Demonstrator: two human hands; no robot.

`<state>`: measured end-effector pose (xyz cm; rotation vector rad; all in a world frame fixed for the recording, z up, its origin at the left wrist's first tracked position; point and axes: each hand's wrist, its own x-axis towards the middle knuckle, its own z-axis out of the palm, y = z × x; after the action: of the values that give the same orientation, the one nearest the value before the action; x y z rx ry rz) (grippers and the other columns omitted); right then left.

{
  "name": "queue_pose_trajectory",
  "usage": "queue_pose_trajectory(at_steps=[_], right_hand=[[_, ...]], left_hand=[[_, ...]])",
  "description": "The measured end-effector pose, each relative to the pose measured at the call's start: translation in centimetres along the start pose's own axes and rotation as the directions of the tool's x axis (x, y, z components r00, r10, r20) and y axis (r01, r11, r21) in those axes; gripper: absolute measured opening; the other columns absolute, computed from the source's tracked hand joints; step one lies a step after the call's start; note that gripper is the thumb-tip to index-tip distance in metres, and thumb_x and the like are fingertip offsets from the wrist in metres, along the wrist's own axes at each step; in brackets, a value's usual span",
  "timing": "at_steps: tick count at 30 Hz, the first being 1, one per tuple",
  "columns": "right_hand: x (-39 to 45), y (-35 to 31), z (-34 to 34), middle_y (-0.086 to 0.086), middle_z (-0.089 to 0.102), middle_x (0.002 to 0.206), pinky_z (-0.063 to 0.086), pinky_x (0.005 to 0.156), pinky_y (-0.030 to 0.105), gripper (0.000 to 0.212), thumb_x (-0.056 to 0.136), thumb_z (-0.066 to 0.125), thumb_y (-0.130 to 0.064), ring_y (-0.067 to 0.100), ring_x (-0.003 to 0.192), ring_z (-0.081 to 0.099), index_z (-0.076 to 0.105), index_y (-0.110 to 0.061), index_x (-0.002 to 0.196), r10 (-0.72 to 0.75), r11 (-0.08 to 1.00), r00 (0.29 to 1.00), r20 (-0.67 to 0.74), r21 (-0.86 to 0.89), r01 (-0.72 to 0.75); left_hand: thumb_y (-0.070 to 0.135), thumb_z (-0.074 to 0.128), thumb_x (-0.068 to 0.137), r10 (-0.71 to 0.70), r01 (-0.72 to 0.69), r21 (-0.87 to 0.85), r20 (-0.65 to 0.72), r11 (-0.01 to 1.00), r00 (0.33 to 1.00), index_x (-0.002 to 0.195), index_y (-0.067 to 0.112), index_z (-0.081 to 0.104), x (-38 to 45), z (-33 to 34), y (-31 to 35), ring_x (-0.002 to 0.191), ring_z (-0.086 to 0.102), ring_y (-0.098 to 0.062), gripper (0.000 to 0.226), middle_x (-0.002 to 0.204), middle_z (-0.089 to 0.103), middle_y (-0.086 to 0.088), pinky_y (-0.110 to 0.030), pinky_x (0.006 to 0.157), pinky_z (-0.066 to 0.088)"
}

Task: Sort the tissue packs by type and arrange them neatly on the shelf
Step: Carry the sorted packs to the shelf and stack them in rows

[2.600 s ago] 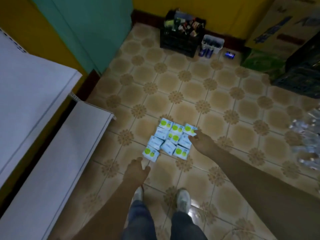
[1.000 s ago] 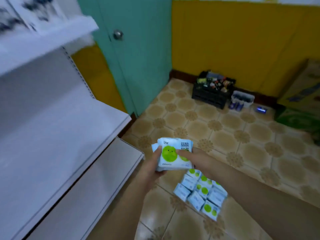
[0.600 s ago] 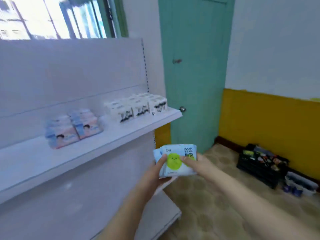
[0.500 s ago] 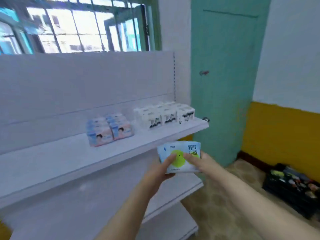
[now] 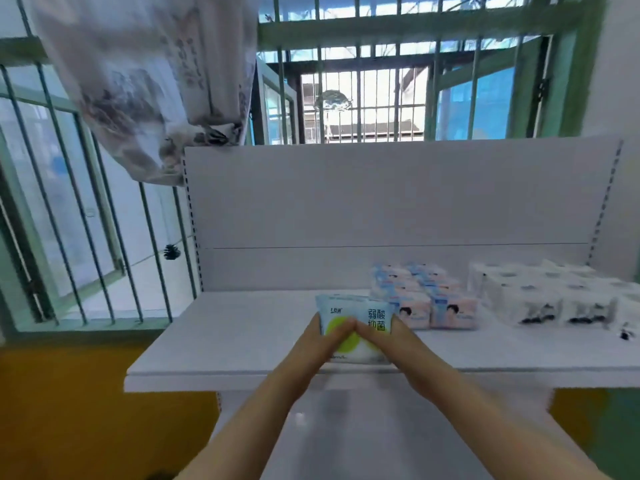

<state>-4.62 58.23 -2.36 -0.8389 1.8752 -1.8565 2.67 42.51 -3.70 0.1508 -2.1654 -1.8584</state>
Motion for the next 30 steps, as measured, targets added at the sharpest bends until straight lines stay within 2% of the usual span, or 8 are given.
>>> queue_pose_trajectory(at_steps=[4, 7, 10, 14, 18, 21, 25, 30], right_hand=[[6.9, 2.3, 2.5, -0.002, 0.073, 0.111, 0.057, 0.090, 0.034, 0.048, 0.082, 0.078, -0.033, 0.015, 0.102, 0.070, 0.059, -0.023, 0.125, -0.012, 0.999, 0.999, 0.039, 0.039, 0.011], [12.9, 3.9, 3.1, -0.002, 0.073, 0.112, 0.059, 0.085, 0.036, 0.052, 0.079, 0.080, -0.035, 0.016, 0.100, 0.070, 0.057, -0.026, 0.125, -0.029, 0.999, 0.999, 0.042, 0.040, 0.027], [18.4, 5.4, 3.1, -0.002, 0.071, 0.110, 0.059, 0.072, 0.027, 0.044, 0.084, 0.077, -0.021, 0.014, 0.096, 0.070, 0.055, -0.027, 0.121, -0.020, 0.998, 1.000, 0.014, 0.062, 0.019], [25.8, 7.4, 3.1, -0.003, 0.068, 0.113, 0.057, 0.086, 0.035, 0.056, 0.080, 0.080, -0.018, 0.016, 0.102, 0.067, 0.051, -0.028, 0.127, -0.009, 1.000, 1.000, 0.004, 0.020, 0.009], [30.8, 8.7, 4.1, -0.012, 0.062, 0.116, 0.049, 0.076, 0.012, 0.066, 0.086, 0.072, -0.008, -0.001, 0.098, 0.061, 0.039, -0.041, 0.133, -0.024, 1.000, 1.000, -0.014, -0.020, 0.024], [32.5, 9.8, 5.0, -0.021, 0.059, 0.114, 0.045, 0.070, 0.004, 0.064, 0.089, 0.069, -0.008, -0.009, 0.097, 0.056, 0.037, -0.041, 0.134, -0.030, 0.996, 0.999, -0.017, -0.090, 0.028], [33.3, 11.6, 5.8, -0.011, 0.063, 0.118, 0.048, 0.091, 0.027, 0.049, 0.088, 0.068, -0.020, 0.013, 0.112, 0.061, 0.047, -0.033, 0.130, 0.032, 0.965, 0.999, -0.013, -0.261, -0.034], [33.4, 11.4, 5.9, -0.004, 0.067, 0.120, 0.047, 0.100, 0.036, 0.047, 0.087, 0.071, -0.024, 0.016, 0.113, 0.061, 0.056, -0.026, 0.131, 0.081, 0.933, 0.995, -0.060, -0.347, -0.097]], left_hand=[[0.072, 0.071, 0.067, -0.011, 0.029, 0.074, -0.228, 0.997, 0.974, 0.119, 0.031, 0.065, 4.6, -4.9, -3.1, 0.098, 0.072, -0.015, 0.066, 0.124, 0.062, -0.009, -0.031, 0.078, 0.061], [0.052, 0.069, 0.085, -0.007, 0.028, 0.088, -0.235, 0.996, 0.972, 0.119, 0.024, 0.066, 8.2, -7.3, -4.0, 0.094, 0.073, -0.015, 0.044, 0.115, 0.070, -0.006, -0.024, 0.071, 0.058], [0.034, 0.064, 0.093, -0.022, 0.040, 0.070, -0.238, 0.997, 0.971, 0.119, 0.022, 0.064, 12.2, -9.4, -4.8, 0.089, 0.074, -0.012, 0.028, 0.101, 0.076, 0.003, -0.024, 0.069, 0.056], [0.034, 0.069, 0.089, -0.051, 0.073, 0.066, -0.290, 0.995, 0.956, 0.123, 0.021, 0.061, 17.6, -11.9, -6.4, 0.093, 0.072, -0.013, 0.038, 0.106, 0.072, 0.003, -0.025, 0.077, 0.058], [0.026, 0.070, 0.090, -0.037, 0.064, 0.069, -0.335, 0.996, 0.942, 0.124, 0.023, 0.059, 21.1, -13.8, -8.3, 0.097, 0.070, -0.008, 0.036, 0.112, 0.072, 0.002, -0.020, 0.076, 0.056], [0.006, 0.063, 0.094, 0.051, 0.002, 0.139, -0.374, 0.990, 0.926, 0.108, 0.027, 0.060, 22.6, -14.6, -8.6, 0.085, 0.067, 0.009, 0.025, 0.094, 0.074, 0.016, -0.011, 0.068, 0.051], [0.004, 0.061, 0.095, 0.059, -0.008, 0.157, -0.328, 0.988, 0.943, 0.111, 0.023, 0.061, 23.9, -16.0, -10.3, 0.088, 0.069, 0.001, 0.025, 0.098, 0.075, 0.018, -0.014, 0.073, 0.052], [0.012, 0.066, 0.093, -0.024, 0.064, 0.148, -0.257, 0.987, 0.966, 0.114, 0.020, 0.062, 24.4, -17.7, -10.8, 0.087, 0.069, 0.002, 0.023, 0.101, 0.075, 0.009, -0.014, 0.070, 0.051]])
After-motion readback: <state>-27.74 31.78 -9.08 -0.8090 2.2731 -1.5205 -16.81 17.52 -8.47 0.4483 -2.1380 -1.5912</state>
